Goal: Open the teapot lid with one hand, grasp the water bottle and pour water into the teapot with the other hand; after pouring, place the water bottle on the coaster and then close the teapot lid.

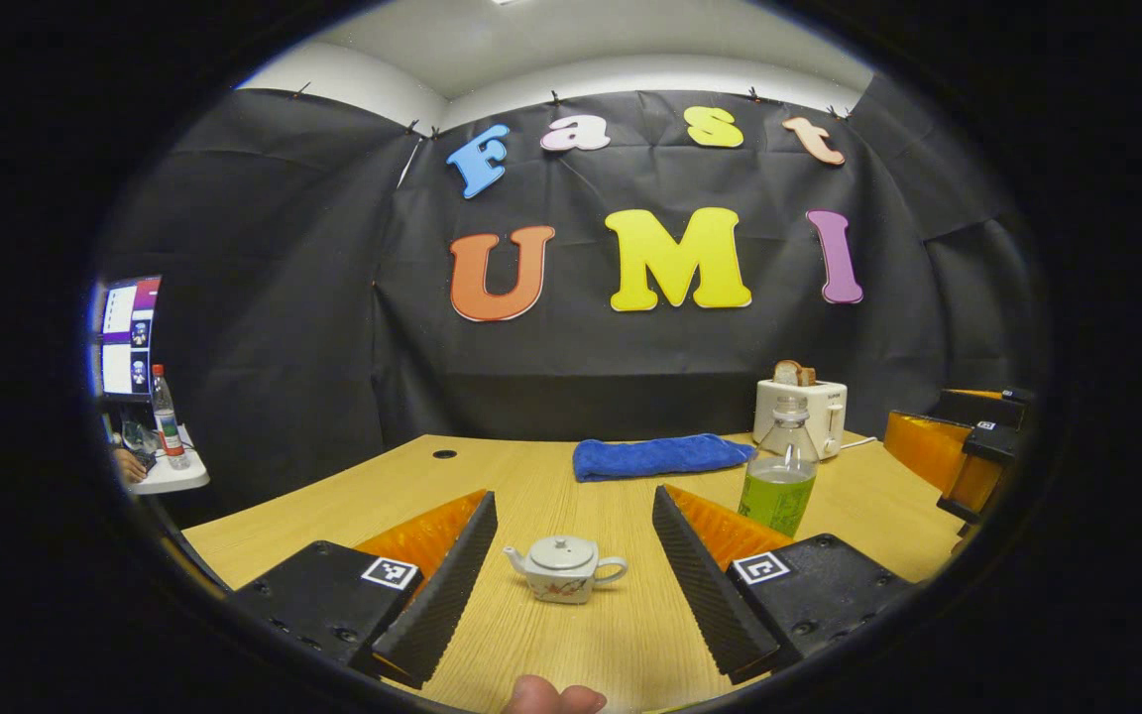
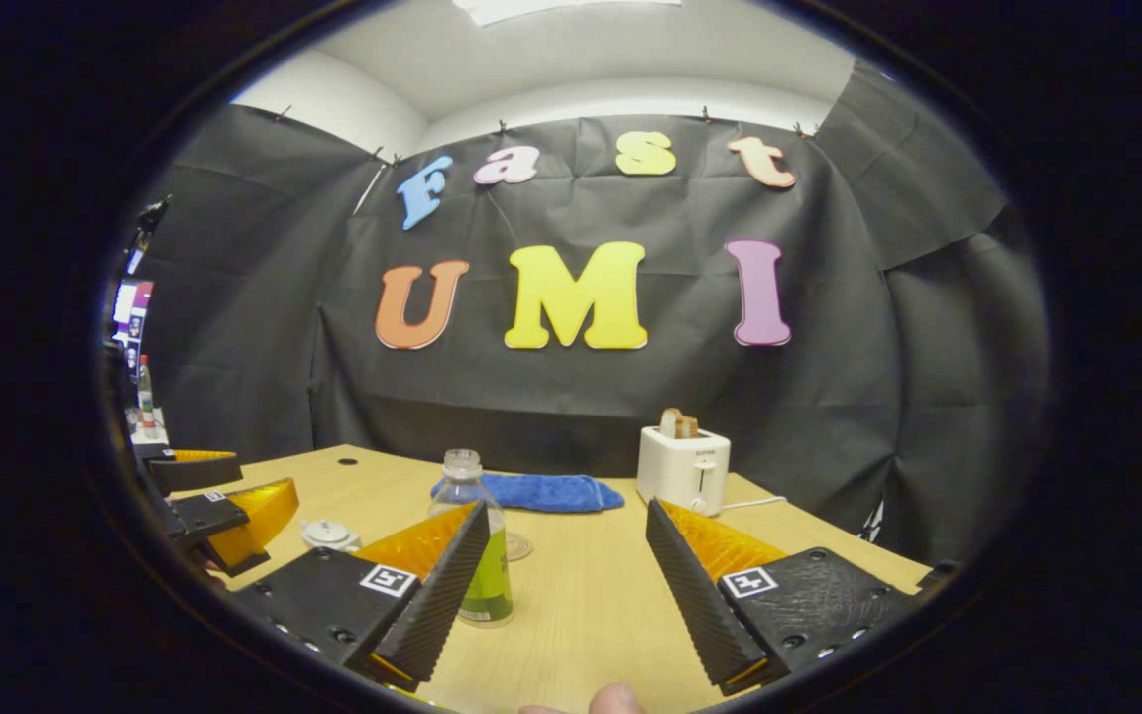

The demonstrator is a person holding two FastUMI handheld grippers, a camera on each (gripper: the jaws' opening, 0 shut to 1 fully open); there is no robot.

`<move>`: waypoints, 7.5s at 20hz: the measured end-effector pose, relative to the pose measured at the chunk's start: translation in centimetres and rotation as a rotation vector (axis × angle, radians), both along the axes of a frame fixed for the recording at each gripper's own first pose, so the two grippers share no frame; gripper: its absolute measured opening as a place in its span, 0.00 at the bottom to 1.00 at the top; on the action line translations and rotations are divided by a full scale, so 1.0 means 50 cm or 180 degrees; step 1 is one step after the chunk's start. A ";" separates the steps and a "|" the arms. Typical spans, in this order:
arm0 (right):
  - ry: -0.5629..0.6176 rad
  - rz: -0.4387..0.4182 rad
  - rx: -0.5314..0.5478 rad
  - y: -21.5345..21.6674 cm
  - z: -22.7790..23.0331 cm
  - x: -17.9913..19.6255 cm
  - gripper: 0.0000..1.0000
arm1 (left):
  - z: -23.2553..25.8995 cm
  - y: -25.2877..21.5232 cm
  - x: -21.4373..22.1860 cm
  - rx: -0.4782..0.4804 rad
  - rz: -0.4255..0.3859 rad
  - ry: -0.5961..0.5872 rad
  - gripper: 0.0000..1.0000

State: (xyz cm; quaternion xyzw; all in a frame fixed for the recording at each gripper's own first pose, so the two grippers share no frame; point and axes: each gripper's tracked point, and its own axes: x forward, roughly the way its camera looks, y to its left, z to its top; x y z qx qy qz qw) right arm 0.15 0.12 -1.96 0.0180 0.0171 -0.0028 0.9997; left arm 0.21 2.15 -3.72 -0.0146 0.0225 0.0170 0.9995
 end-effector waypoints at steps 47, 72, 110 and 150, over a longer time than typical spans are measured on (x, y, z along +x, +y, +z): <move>0.0475 0.0743 0.0132 0.090 -0.122 0.033 0.95 | -0.041 0.023 0.091 -0.0042 -0.0080 0.0365 0.03; 0.0420 0.0640 -0.1293 0.159 -0.107 0.194 0.71 | -0.026 0.110 0.052 -0.0086 0.0004 0.0222 0.03; -0.0892 0.0761 -0.5868 0.326 -0.075 0.272 0.71 | -0.042 0.258 0.042 -0.0166 0.0234 0.0273 0.03; -0.1062 0.0815 -0.6115 0.351 -0.051 0.268 0.71 | -0.029 0.285 0.027 -0.0203 0.0315 0.0253 0.04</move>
